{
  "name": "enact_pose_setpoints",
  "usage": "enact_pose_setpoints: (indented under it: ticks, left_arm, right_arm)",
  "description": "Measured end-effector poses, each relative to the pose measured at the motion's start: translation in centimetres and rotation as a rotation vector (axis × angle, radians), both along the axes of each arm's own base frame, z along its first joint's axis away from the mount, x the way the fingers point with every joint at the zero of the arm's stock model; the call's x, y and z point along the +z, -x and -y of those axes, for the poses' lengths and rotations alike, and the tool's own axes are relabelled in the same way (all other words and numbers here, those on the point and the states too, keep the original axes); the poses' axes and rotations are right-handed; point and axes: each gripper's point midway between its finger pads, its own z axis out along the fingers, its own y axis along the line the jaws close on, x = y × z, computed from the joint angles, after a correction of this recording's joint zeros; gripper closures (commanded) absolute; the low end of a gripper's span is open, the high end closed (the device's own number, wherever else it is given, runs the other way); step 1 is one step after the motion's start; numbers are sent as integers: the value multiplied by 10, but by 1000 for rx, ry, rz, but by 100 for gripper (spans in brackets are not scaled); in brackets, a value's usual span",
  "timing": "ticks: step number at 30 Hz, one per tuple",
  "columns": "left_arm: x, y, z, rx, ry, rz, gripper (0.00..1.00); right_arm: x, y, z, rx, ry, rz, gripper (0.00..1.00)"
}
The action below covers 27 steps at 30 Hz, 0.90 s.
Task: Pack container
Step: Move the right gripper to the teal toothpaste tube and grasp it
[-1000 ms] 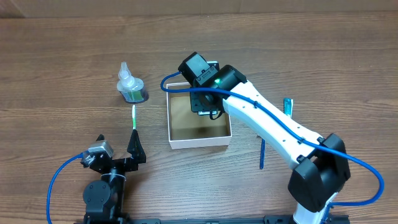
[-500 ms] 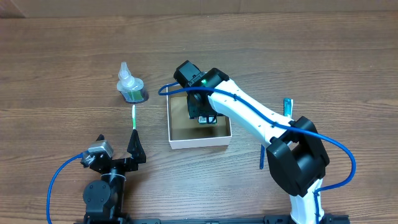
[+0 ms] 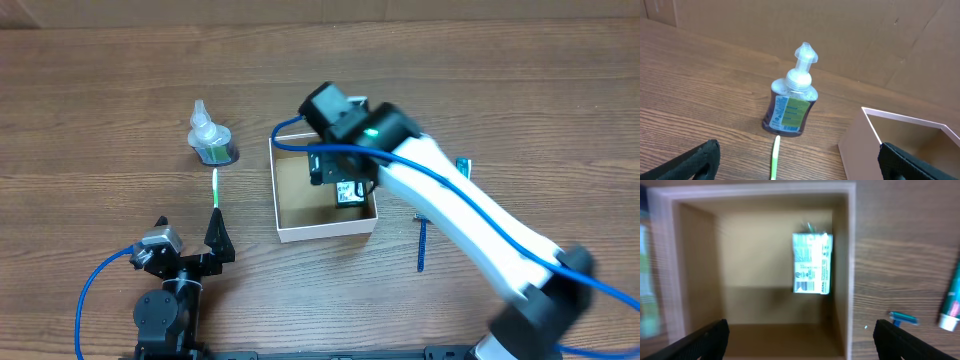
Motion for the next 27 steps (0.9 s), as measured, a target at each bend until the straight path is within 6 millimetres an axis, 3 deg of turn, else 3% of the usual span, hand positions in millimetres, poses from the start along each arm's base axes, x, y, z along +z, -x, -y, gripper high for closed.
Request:
enact_pose_setpoints:
  ticks: [1, 2, 5, 7, 12, 14, 18, 27]
  left_arm:
    - [0, 0, 0, 0, 0, 0, 0]
    - [0, 0, 0, 0, 0, 0, 0]
    - [0, 0, 0, 0, 0, 0, 0]
    - [0, 0, 0, 0, 0, 0, 0]
    - [0, 0, 0, 0, 0, 0, 0]
    - [0, 0, 0, 0, 0, 0, 0]
    - [0, 0, 0, 0, 0, 0, 0]
    - [0, 0, 0, 0, 0, -1, 0]
  right_arm:
    - [10, 2, 2, -1, -14, 20, 5]
    - [46, 9, 14, -12, -47, 94, 5]
    - [76, 28, 57, -98, 10, 145, 8]
    - [82, 31, 81, -154, 46, 150, 8]
    - [74, 18, 177, -451, 140, 92, 7]
    - [60, 10, 206, -521, 140, 64, 7]
    - [20, 4, 231, -531, 113, -14, 7]
    - [-112, 3, 229, -467, 45, -52, 4]
